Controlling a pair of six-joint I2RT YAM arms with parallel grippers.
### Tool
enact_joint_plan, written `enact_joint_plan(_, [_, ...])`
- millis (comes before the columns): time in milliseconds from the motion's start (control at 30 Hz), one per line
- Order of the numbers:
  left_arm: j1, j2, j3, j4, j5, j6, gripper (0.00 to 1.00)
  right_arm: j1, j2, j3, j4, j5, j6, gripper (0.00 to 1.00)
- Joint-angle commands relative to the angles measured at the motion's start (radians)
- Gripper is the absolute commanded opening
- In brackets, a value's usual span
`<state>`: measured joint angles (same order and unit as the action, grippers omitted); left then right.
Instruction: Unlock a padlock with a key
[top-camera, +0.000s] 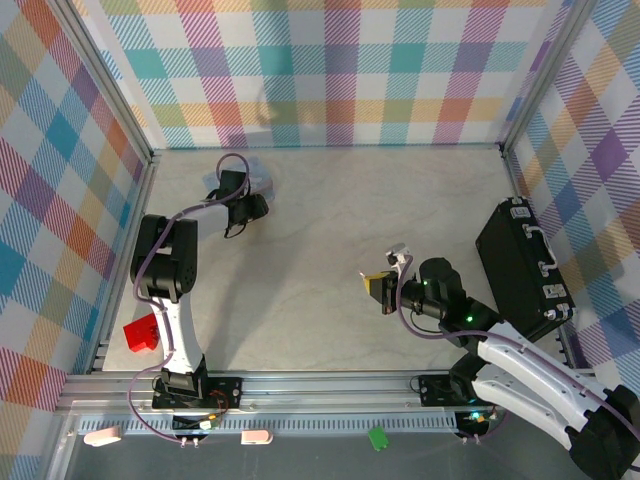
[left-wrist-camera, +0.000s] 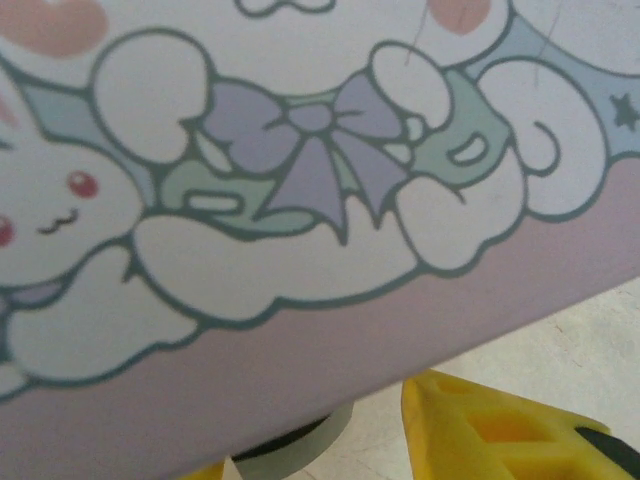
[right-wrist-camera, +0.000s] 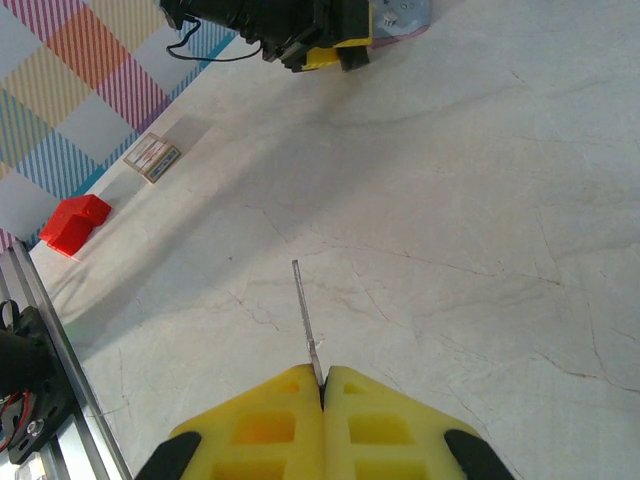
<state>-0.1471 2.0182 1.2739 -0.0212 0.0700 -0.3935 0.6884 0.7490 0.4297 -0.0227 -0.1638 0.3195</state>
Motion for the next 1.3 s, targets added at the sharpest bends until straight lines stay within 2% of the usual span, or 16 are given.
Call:
enact_joint_plan(0, [0.014,-0.019,-0.053,0.080,0.041,-0.035,0.46,0.002,-0.011,-0.012,0.033,0.010,-0.022,0.00])
enact_joint_plan(233, [0.022,-0.046,-0.126,0.196,0.053,-0.105,0.44,0.000,-0.013,-0.016,0.037,0.012,-0.020,0.00])
enact_joint_plan(467, [0.057,-0.029,-0.261,0.465,0.077,-0.274,0.43,0.000,-0.017,-0.012,0.032,0.015,-0.020,0.00])
enact_joint_plan(767, [0.072,-0.011,-0.265,0.486,0.104,-0.261,0.41,-0.001,-0.014,-0.009,0.031,0.017,-0.020,0.00])
enact_joint_plan(1267, [0.072,-0.042,-0.289,0.482,0.110,-0.242,0.24,-0.001,0.002,0.003,0.035,0.005,-0.012,0.00])
